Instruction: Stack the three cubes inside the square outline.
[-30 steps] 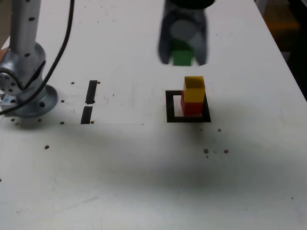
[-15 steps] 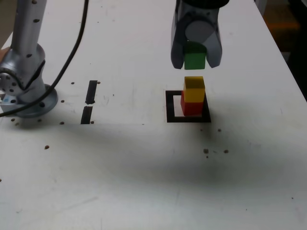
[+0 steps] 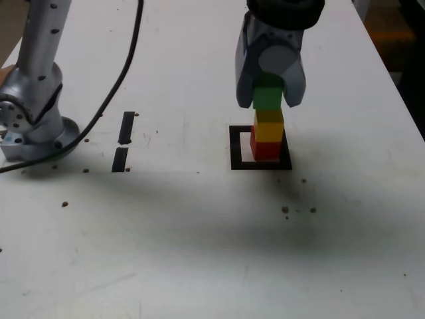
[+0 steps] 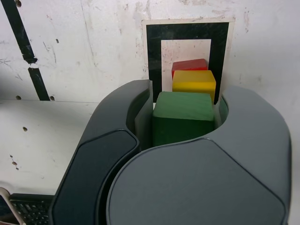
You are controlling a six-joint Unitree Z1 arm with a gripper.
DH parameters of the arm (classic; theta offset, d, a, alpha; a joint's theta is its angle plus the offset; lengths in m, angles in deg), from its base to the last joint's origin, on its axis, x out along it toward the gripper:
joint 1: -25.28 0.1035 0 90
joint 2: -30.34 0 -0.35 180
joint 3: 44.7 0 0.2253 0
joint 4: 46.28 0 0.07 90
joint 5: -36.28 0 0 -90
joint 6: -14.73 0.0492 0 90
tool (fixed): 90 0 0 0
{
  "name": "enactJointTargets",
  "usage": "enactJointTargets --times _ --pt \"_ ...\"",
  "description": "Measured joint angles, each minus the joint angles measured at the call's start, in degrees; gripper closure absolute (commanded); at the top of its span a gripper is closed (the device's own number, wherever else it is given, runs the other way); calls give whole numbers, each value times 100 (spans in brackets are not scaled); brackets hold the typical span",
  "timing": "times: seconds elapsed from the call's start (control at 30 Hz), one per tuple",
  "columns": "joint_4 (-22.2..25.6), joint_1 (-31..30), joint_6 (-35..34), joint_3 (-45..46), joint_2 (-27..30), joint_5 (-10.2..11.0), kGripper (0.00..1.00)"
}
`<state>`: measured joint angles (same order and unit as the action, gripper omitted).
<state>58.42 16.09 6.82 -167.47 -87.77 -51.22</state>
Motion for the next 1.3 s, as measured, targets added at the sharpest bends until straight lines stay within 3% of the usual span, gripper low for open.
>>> enactJointTargets --times 0.27,0.57,0.7,0.93,1.3 --pt "-53 0 11 15 -140 -37 76" --pt "-121 0 79 12 -227 -65 64" --pt "-121 0 119 12 -238 -120 49" --pt "-119 2 157 6 -288 -177 14" --pt "-48 2 33 -19 -233 -106 6"
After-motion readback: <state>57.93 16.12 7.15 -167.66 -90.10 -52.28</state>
